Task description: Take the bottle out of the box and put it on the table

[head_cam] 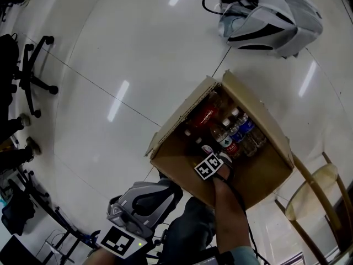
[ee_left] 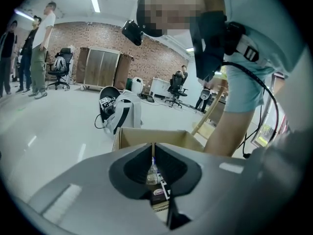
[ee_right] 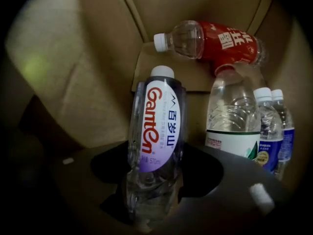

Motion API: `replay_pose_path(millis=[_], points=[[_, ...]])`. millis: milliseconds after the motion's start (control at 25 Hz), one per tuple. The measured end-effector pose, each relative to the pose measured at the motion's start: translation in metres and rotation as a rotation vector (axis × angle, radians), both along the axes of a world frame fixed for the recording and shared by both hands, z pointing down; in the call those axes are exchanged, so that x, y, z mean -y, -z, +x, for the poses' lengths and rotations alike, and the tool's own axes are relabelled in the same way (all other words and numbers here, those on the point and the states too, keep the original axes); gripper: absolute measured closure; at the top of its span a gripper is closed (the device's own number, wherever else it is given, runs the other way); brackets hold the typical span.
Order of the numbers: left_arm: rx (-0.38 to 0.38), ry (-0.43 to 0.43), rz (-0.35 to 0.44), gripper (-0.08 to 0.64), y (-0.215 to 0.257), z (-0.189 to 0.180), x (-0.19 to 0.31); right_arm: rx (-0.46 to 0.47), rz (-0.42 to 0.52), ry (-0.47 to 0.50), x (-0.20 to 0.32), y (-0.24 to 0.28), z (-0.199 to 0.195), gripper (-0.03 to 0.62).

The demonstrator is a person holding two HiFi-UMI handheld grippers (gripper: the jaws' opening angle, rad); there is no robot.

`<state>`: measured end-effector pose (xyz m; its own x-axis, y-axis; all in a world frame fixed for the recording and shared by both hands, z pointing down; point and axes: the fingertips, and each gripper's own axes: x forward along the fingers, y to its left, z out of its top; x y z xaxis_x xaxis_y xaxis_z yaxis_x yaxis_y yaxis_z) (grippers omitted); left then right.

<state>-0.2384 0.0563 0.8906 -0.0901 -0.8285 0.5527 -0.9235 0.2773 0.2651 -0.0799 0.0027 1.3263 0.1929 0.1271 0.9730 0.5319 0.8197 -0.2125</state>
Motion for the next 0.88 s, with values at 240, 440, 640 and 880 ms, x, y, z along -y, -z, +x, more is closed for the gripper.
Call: replay_pose_path(millis=[240,440,640,880], points=[[0.016,-0.010,0.004,0.534,0.020,0.001,0.001,0.136,-0.100,-0.085,0.001,0.041,-0.033,0.316],[0.029,-0.025,0.021,0.534,0.068,0.007,0.012,0.403,-0.154,-0.219,0.013,0.148,-0.088,0.314],[0.058,-0.037,0.067,0.535,0.145,0.011,0.029,0.635,-0.164,-0.306,0.040,0.288,-0.120,0.313],[0.079,-0.077,0.110,0.535,0.256,0.026,0.038,0.870,-0.175,-0.403,0.079,0.477,-0.123,0.313]])
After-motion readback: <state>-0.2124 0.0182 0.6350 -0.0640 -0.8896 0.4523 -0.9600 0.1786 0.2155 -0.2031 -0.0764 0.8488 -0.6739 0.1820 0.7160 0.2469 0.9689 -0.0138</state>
